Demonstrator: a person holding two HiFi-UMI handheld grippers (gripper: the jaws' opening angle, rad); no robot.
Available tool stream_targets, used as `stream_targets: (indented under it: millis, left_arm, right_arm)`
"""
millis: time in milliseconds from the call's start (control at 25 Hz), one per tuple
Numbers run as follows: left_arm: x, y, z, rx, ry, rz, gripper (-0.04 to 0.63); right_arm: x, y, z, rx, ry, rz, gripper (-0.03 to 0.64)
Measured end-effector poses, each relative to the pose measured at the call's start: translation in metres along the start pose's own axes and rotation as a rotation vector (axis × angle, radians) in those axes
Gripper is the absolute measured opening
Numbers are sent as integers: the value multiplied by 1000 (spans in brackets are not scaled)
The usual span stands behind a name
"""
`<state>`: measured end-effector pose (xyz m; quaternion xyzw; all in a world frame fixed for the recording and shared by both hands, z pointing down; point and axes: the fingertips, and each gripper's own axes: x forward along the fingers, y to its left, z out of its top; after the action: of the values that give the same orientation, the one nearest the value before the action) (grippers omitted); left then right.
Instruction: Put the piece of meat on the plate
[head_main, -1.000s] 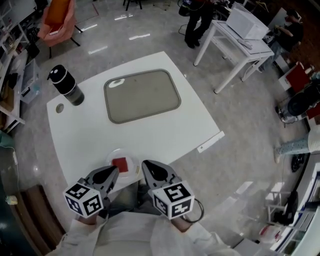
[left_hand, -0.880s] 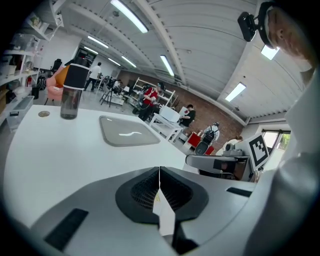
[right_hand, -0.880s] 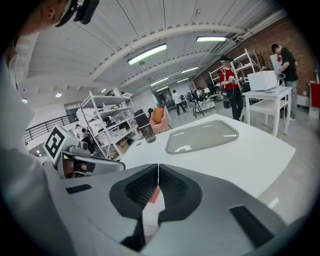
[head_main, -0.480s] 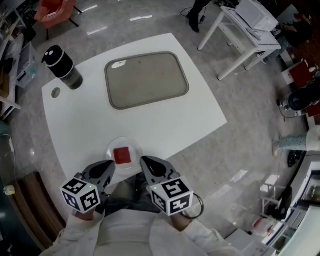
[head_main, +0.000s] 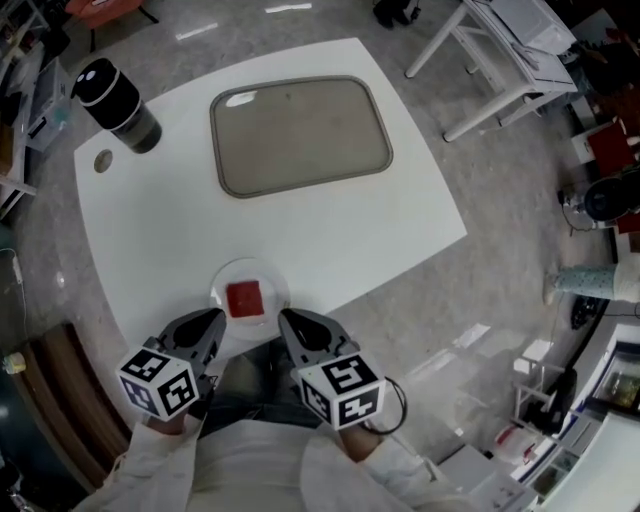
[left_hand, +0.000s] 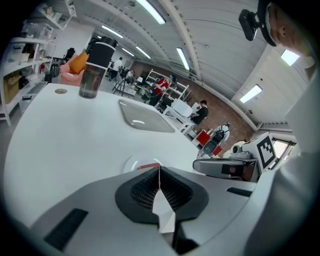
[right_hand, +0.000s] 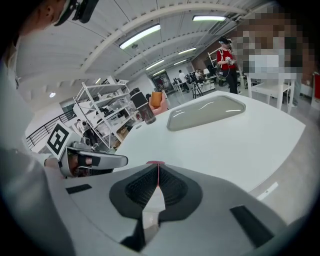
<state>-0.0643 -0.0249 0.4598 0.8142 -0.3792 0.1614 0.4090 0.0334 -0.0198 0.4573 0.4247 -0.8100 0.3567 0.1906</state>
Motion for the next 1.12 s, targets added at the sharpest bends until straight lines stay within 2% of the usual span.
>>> stream_targets:
  millis: [320, 840, 1120]
  left_arm:
    - [0, 24, -9, -44, -3, 88, 14]
    - [3, 41, -27, -95, 33, 116, 18]
    - [8, 45, -36, -127, 56, 102, 67]
  right_arm:
    - [12, -6, -17, 20, 44, -30, 15]
    - [24, -9, -38, 63, 83, -29, 17]
    - [29, -13, -46, 76, 97, -42, 17]
